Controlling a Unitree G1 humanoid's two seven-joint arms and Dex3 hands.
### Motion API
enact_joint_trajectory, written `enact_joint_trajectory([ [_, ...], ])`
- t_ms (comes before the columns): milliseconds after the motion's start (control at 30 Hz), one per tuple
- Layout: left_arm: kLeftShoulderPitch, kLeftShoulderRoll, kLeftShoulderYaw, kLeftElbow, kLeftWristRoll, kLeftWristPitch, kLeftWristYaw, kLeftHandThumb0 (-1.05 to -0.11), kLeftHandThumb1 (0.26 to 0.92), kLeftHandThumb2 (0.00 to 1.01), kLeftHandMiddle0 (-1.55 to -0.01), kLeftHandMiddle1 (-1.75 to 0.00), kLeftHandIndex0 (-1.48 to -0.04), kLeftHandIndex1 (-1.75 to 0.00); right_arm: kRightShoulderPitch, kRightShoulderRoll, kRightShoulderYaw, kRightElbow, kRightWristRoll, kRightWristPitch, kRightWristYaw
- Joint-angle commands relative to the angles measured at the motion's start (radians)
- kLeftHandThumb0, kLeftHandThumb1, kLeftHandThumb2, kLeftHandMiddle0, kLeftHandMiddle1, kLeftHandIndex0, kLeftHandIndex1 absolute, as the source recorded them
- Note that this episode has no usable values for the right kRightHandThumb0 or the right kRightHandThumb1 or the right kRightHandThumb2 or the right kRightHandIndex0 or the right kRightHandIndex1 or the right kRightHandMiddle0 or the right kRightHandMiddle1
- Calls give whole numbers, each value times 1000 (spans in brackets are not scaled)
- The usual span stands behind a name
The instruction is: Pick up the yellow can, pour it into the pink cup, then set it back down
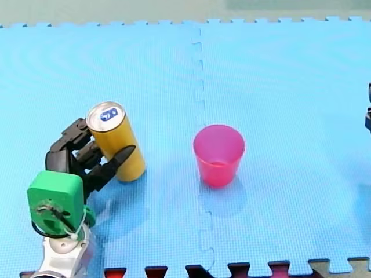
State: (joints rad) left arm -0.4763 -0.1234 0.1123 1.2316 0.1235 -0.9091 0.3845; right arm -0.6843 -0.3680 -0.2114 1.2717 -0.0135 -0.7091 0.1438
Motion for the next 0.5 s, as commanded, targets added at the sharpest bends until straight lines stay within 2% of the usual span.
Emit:
enact_joint_trajectory([
  [0,-2,9,-19,1,31,-13,37,-320,806,1,-1281,0,-1168,0,1,-5,-3,-2,4,-5,1],
  [233,-1,22,-72,11,120,-14,152,-320,811,2,-1269,0,-1160,0,1,-6,-5,1,5,0,-3],
  [467,-9,15,-85,30,124,-13,164,-315,814,2,-1257,0,-1156,0,3,-9,-10,2,10,0,2],
])
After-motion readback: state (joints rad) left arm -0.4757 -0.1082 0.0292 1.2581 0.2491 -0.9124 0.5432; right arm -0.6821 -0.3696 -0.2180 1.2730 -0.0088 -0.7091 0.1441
